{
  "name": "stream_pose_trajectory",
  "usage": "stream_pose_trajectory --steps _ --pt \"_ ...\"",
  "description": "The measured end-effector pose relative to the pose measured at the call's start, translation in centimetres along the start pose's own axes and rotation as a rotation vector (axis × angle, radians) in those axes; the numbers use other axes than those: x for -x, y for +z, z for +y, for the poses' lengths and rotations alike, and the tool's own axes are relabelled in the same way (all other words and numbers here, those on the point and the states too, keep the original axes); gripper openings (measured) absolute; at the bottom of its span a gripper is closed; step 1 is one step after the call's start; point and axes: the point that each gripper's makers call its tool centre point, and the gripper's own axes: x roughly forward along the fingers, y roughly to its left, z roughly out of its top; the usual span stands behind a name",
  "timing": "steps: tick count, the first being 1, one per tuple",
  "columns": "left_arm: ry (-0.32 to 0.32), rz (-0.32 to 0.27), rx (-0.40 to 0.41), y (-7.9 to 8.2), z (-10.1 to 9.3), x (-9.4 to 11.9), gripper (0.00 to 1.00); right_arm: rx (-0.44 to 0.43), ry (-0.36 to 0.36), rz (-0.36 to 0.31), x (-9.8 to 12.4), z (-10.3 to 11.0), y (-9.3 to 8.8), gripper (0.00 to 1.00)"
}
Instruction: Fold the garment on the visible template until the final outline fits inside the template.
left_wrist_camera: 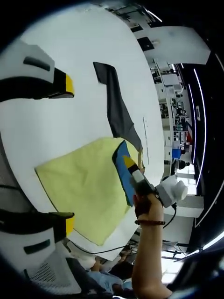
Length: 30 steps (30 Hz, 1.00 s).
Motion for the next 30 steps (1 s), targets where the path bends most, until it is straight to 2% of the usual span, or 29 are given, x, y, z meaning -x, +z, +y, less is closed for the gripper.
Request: stream_pose_trajectory --steps 4,11,14,21,23,30 --pt "0.020 0.000 0.008 0.0 1.0 0.3 0.99 -0.009 -0.022 -0.013 0.8 -0.8 0.0 0.22" --pt "0.043 -0.007 0.009 0.7 2.3 0.7 0.99 -0.017 -0.102 -0.053 2.5 -3.4 0.5 0.64" --pt "0.051 -0.011 0.010 1.0 2.8 0.7 0.99 -0.022 -0.125 -0.061 3.4 -4.4 0.3 0.77" --pt "0.074 -0.032 0.031 2.0 3.9 0.5 0.99 -0.024 -0.171 -0.098 5.9 -6.9 -0.7 0.90" --pt "0.099 -0.083 0.048 2.8 4.5 0.6 0.99 -0.015 -0.184 -0.097 6.4 -7.6 -1.1 0.93" --pt "0.127 -0.087 0.058 3.4 6.2 0.5 0.99 -0.025 -0.212 -0.127 9.6 -10.3 -2.4 0.99"
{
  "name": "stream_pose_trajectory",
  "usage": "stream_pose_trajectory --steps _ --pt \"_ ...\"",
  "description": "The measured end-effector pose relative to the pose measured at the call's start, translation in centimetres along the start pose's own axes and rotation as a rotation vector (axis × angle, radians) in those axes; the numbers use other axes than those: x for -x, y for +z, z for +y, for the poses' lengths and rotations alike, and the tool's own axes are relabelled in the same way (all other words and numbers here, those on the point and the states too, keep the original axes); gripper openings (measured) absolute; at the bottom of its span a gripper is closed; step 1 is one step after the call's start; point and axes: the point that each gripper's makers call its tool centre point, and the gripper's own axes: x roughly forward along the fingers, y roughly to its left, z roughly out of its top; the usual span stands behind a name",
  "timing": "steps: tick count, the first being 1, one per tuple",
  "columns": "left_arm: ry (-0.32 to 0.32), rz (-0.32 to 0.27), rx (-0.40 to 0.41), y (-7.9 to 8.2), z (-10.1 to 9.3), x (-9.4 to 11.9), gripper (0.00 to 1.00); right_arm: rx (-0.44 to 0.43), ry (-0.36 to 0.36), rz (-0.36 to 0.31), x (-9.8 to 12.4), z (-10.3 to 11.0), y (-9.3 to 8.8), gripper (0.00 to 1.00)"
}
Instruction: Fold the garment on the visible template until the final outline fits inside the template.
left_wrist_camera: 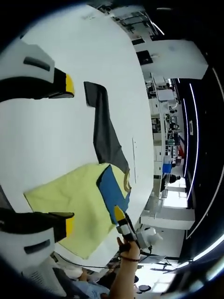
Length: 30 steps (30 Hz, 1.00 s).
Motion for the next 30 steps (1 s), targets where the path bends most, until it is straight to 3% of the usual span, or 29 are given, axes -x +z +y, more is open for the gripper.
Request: stream_pose_trajectory --steps 9,14,24,26,28,30 --pt "0.070 -0.013 0.044 0.8 2.9 -0.9 0.96 -0.058 -0.066 -0.022 3.1 -4.6 -1.5 0.99" --pt "0.146 -0.040 0.119 1.4 5.2 -1.3 0.89 -0.099 -0.111 -0.029 4.1 -6.7 -2.2 0.90" --pt "0.243 -0.054 0.196 1.4 8.7 -3.0 0.72 -0.108 -0.123 -0.074 6.0 -8.0 -2.8 0.90" --pt "0.269 -0.043 0.249 1.1 9.6 -3.5 0.68 -0.102 -0.115 -0.075 6.4 -8.0 -3.0 0.91" --pt "0.283 -0.073 0.305 1.4 9.9 -3.8 0.61 -0.109 -0.102 -0.069 6.8 -7.9 -3.2 0.91" --pt "0.303 -0.089 0.308 1.6 10.4 -4.1 0.56 -0.105 -0.099 -0.065 7.3 -7.8 -3.5 0.91"
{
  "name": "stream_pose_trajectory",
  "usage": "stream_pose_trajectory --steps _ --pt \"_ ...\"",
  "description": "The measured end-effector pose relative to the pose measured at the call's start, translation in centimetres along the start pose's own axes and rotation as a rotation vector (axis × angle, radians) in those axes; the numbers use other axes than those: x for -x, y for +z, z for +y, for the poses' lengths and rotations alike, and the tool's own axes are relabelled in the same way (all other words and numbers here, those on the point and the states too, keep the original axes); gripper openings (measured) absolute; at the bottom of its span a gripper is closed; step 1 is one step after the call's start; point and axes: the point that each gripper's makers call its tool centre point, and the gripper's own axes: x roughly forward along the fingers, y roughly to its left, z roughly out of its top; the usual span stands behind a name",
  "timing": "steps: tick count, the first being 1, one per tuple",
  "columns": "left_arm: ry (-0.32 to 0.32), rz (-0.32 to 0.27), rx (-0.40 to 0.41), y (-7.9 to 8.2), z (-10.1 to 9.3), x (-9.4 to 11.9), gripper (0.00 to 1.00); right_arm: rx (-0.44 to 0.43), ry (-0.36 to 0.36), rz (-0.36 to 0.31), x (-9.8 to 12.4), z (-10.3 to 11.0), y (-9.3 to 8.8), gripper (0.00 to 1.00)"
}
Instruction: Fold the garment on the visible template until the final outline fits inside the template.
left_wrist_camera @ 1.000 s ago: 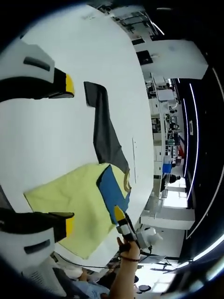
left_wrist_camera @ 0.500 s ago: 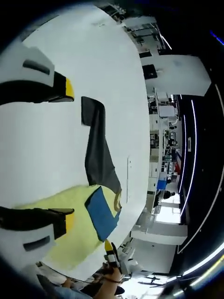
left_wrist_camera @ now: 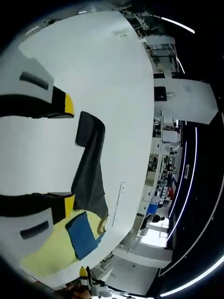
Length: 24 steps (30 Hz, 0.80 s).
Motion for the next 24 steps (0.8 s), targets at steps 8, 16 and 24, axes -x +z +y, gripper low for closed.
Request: stream_pose_trajectory --steps 8,16,24 --pt "0.088 0.040 0.061 -0.7 0.6 -2.9 0.34 0.025 -0.025 -0.012 1.7 -0.3 -0.3 0.89" --pt "0.138 0.079 0.067 -1.8 1.3 -6.1 0.26 0.003 -0.016 -0.029 3.3 0.1 -0.5 0.90" --pt "0.167 0.119 0.080 -3.1 2.1 -8.3 0.25 -0.002 0.023 -0.024 5.0 0.7 -0.9 0.94"
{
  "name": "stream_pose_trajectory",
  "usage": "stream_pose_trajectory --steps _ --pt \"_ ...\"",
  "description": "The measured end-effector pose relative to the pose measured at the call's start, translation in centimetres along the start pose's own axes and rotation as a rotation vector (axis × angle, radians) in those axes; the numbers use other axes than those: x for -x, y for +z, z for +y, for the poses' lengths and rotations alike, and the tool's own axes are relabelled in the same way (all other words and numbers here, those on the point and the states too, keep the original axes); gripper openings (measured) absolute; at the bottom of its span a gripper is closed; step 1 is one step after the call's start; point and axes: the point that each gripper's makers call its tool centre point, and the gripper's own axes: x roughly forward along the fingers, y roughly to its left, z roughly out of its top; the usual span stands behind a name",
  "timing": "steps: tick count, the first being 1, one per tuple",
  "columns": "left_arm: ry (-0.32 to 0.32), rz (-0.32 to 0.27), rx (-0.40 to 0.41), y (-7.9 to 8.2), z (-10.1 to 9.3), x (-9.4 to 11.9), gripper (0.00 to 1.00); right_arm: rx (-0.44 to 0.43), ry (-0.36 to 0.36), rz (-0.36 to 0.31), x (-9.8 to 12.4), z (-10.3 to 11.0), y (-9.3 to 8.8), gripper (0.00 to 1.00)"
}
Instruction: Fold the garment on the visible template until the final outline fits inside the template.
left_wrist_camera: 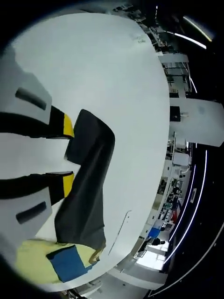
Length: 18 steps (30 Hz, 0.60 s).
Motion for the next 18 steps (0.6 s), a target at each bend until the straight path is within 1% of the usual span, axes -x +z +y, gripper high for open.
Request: stream_pose_trajectory --steps 3,7,8,9,10,12,14,16,18 --pt "0.005 0.004 -0.001 -0.2 0.1 -0.5 0.24 0.006 -0.017 0.005 0.5 -0.1 -0.3 0.93" --pt "0.027 0.045 -0.033 -1.0 0.3 -1.1 0.22 0.009 -0.044 0.019 0.8 -0.2 -0.8 0.92" --pt "0.054 -0.001 -0.092 -0.2 0.8 -1.3 0.20 0.011 -0.053 0.021 0.9 -0.3 -0.9 0.92" --pt "0.053 0.046 -0.069 -1.1 0.5 -1.0 0.19 0.011 -0.065 0.024 1.0 -0.5 -1.0 0.92" --pt "0.052 0.036 -0.094 -0.9 0.5 -1.2 0.19 0.010 -0.072 0.028 1.1 -0.6 -1.0 0.91" --pt "0.044 0.036 -0.086 -0.8 0.2 -1.4 0.20 0.014 -0.079 0.032 1.1 -0.7 -1.1 0.91" --pt "0.053 0.037 -0.097 -0.8 0.4 -1.4 0.18 0.015 -0.086 0.038 1.2 -0.8 -1.3 0.91" --pt "0.052 0.032 -0.086 -0.8 0.5 -1.4 0.17 0.015 -0.091 0.034 1.2 -0.8 -1.2 0.91" --pt "0.046 0.030 -0.077 -0.7 0.4 -1.5 0.09 0.014 -0.095 0.032 1.1 -0.7 -1.2 0.90"
